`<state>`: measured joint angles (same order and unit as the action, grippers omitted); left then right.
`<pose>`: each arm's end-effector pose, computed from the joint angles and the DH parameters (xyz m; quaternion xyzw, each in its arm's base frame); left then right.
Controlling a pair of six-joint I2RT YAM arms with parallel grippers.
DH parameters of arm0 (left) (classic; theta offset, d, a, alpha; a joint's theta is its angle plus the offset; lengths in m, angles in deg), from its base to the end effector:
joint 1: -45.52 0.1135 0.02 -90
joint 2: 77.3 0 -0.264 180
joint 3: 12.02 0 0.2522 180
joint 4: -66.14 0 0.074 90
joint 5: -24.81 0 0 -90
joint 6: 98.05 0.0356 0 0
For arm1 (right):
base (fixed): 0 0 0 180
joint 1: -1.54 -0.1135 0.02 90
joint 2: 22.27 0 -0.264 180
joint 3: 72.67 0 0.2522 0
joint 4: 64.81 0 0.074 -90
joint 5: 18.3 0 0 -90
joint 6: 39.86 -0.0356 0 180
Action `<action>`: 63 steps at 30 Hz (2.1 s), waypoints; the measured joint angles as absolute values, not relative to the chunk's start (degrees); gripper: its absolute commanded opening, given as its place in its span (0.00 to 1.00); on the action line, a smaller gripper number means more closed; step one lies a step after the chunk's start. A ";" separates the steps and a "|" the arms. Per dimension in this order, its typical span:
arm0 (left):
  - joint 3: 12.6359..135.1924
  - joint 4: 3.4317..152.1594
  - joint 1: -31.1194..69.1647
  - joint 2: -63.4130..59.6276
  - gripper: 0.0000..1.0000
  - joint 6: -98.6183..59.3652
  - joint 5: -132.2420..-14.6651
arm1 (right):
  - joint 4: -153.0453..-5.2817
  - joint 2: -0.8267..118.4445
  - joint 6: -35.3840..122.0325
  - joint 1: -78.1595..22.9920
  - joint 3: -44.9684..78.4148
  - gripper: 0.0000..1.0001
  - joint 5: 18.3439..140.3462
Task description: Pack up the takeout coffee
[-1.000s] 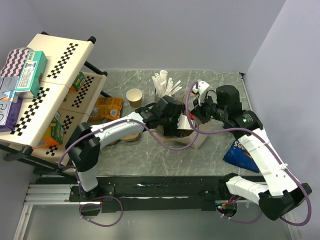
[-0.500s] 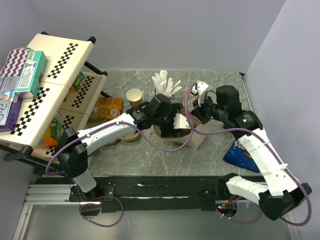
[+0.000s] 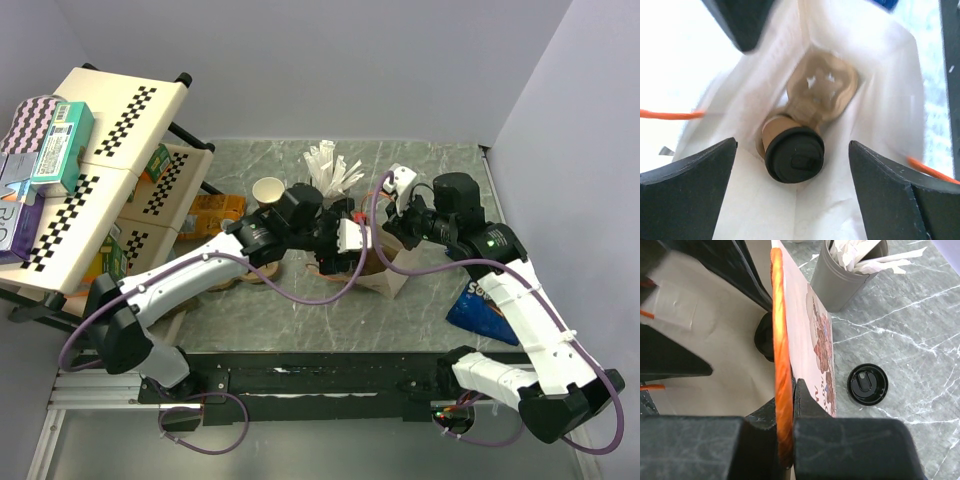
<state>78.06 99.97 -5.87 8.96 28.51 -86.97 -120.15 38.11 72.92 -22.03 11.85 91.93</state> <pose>0.2063 -0.2795 0.3402 0.6585 0.5465 -0.2256 0.4657 0.1890 0.0959 0.3905 -0.4168 0.7545 0.1563 0.4822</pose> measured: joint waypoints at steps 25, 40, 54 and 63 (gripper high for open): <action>81.84 107.80 11.06 -1.97 0.99 26.10 -98.80 | -120.61 38.92 74.67 -22.03 11.87 0.00 91.63; 89.18 124.32 4.55 6.99 0.88 45.80 -105.84 | -120.61 39.53 75.09 -22.03 11.89 0.00 91.04; 87.92 123.84 -1.94 8.48 0.52 48.68 -99.91 | -120.61 39.92 75.04 -22.03 11.89 0.00 90.82; 88.38 124.10 -2.99 8.85 0.10 48.57 -98.25 | -121.35 41.15 75.07 -22.03 12.83 0.00 90.91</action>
<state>88.38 124.10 -2.99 8.85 48.57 -98.25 -121.35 41.15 75.07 -22.03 12.83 90.91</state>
